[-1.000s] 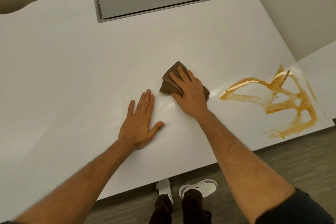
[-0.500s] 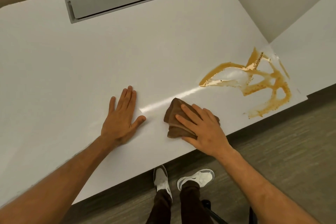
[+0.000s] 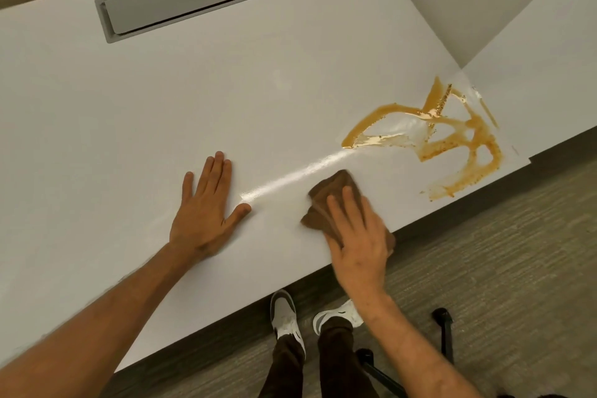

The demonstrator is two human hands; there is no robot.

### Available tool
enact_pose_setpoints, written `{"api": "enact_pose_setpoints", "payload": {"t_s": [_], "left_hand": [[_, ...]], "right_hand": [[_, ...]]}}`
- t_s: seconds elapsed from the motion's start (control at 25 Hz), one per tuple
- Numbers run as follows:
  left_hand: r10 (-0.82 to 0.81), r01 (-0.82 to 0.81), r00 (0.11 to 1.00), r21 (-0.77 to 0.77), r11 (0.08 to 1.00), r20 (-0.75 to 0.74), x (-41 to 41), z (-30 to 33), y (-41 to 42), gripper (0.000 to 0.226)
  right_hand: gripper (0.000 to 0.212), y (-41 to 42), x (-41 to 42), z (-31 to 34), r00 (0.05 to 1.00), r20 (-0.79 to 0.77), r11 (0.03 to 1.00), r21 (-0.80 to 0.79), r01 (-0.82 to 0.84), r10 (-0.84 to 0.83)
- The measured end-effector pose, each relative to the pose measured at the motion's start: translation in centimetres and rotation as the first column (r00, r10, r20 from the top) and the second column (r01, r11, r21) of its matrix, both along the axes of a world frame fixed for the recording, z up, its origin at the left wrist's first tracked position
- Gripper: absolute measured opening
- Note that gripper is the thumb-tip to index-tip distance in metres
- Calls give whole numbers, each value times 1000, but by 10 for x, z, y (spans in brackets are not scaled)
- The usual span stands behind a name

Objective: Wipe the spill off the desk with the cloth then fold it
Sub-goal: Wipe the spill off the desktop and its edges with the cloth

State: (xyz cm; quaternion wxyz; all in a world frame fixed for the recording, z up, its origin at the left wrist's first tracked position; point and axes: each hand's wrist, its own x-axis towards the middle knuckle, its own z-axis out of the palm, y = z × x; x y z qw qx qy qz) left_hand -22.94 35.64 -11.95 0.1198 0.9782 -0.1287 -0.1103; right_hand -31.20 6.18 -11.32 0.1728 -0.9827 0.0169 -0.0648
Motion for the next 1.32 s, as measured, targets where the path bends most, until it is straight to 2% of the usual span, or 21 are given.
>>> {"api": "enact_pose_setpoints", "payload": {"t_s": [0.12,0.16,0.24,0.32,0.4,0.48,0.56,0.6,0.64,0.72,0.76,0.8,0.88,1.04,1.16,1.32], "left_hand": [[3,-3,1000,46,999,-7,-1,3,-2,90],[4,-3,1000,67,998,-8,0,5,-4,90],[3,-3,1000,90,996,0,0,9,-7,92],[-40,38,999,77,996,25,9,14,-16,92],[-108,107,993,28,994,37,28,17,-31,91],[-146,147,989,-29,989,27,52,18,-46,91],[-168,167,986,-62,984,-18,71,16,-56,90],[-172,170,985,-64,983,-32,75,13,-59,89],[-173,171,984,-54,984,-30,76,10,-61,87],[-169,169,986,-28,985,-5,76,5,-63,85],[-168,168,986,-26,985,6,75,3,-63,84],[-167,167,986,-28,986,13,75,2,-62,84],[-162,162,987,-31,986,17,77,2,-62,85],[-156,156,988,-22,987,5,77,4,-64,85],[-150,150,989,-28,988,-5,79,4,-64,86],[-158,157,987,-24,987,-13,80,6,-64,86]], "right_hand": [[59,31,-14,5,978,102,980,63,-187,180],[56,30,-10,8,977,112,971,139,-196,181],[58,21,3,21,998,16,915,399,-63,62],[55,6,16,36,990,-108,791,596,138,-91],[57,-13,28,47,968,-119,682,690,241,-222],[63,-33,42,51,944,-112,620,729,290,-309],[64,-50,58,47,932,-113,642,696,322,-346],[63,-55,65,41,933,-137,686,643,340,-333],[64,-56,72,36,939,-170,764,547,342,-299],[78,-50,83,23,951,-197,932,229,281,-238],[89,-46,87,16,953,-190,960,102,259,-237],[98,-42,91,11,952,-173,964,39,265,-254],[101,-40,105,5,943,-137,949,42,312,-304],[78,-41,135,-2,955,-6,953,66,296,-296],[65,-39,160,-2,983,49,971,169,168,-179],[61,-23,192,6,998,24,962,267,-60,56]]}}
